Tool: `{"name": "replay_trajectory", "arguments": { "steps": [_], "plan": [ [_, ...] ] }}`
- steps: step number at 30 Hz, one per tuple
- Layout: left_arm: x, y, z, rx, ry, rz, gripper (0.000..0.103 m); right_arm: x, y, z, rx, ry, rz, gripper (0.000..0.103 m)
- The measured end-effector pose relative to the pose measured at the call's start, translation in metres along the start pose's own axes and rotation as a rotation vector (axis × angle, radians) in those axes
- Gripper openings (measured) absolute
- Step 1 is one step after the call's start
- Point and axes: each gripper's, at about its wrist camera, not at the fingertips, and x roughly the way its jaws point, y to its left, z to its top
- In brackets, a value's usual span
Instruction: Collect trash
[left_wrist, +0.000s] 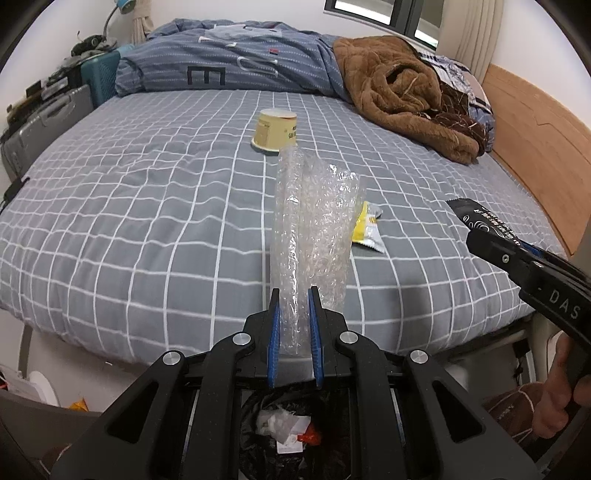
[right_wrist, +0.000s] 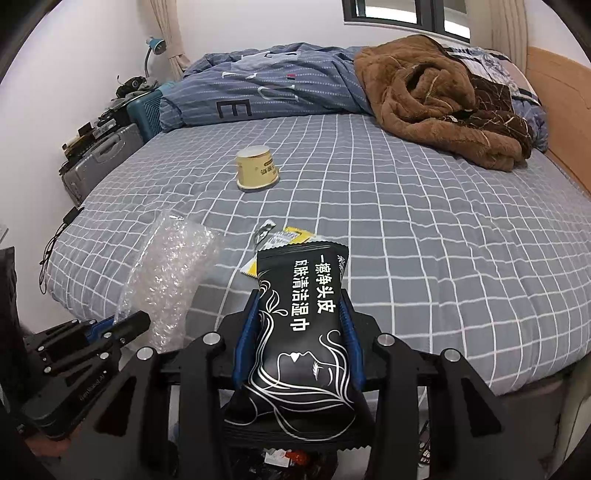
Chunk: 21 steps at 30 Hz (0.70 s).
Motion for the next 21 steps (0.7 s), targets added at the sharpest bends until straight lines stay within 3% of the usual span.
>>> {"name": "replay_trajectory", "arguments": {
  "steps": [21],
  "plan": [
    [-0.027,0.001,-0.061,-0.037,0.036,0.017,0.013,-0.032,0.026,-0.057,-0.019,0.022,0.019,0.038]
  ]
}}
